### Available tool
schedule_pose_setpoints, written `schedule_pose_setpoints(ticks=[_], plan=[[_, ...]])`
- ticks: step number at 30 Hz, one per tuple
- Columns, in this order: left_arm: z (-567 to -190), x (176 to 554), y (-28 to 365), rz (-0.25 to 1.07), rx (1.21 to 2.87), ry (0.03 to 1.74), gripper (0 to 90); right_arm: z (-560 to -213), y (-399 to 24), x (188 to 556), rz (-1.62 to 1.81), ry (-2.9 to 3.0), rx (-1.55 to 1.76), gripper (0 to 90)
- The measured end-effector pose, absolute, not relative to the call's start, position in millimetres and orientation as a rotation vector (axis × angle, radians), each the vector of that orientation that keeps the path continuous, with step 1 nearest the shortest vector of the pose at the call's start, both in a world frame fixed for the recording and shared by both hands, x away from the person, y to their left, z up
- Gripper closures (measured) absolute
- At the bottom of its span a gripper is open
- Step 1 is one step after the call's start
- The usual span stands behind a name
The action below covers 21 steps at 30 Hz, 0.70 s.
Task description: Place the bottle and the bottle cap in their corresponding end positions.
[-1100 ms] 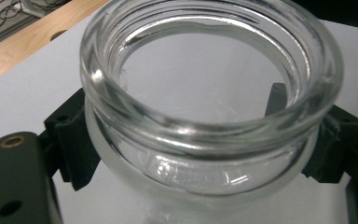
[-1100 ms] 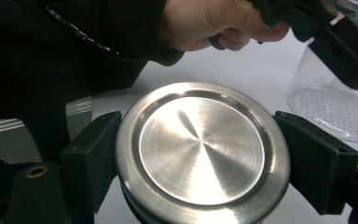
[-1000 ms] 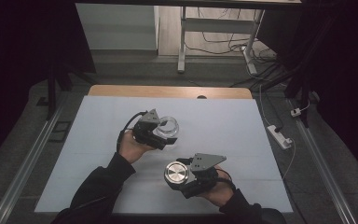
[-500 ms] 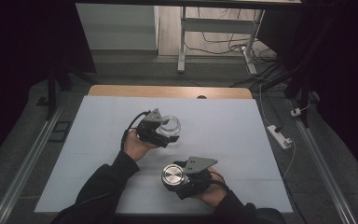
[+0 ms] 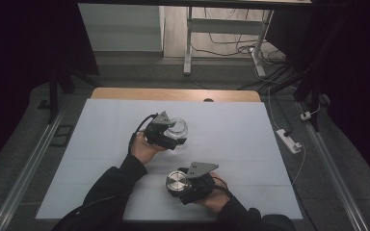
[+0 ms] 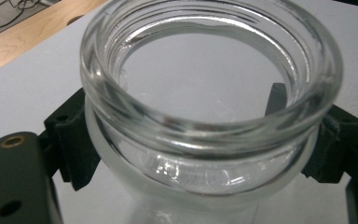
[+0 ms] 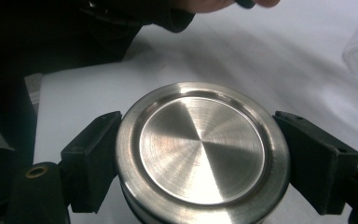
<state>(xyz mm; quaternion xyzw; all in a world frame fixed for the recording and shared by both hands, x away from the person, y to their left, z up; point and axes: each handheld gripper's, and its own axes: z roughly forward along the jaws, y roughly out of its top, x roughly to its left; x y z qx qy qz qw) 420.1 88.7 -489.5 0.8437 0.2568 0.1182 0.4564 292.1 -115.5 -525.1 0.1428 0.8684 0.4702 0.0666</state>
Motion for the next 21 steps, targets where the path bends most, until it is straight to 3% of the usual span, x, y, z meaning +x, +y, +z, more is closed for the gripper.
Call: schedule_pose_setpoints(ticks=[21], plan=[[-506,430,91,0.295,2.095,0.679,15.4,-537,-108,293,1.317,2.71,0.436,18.5]])
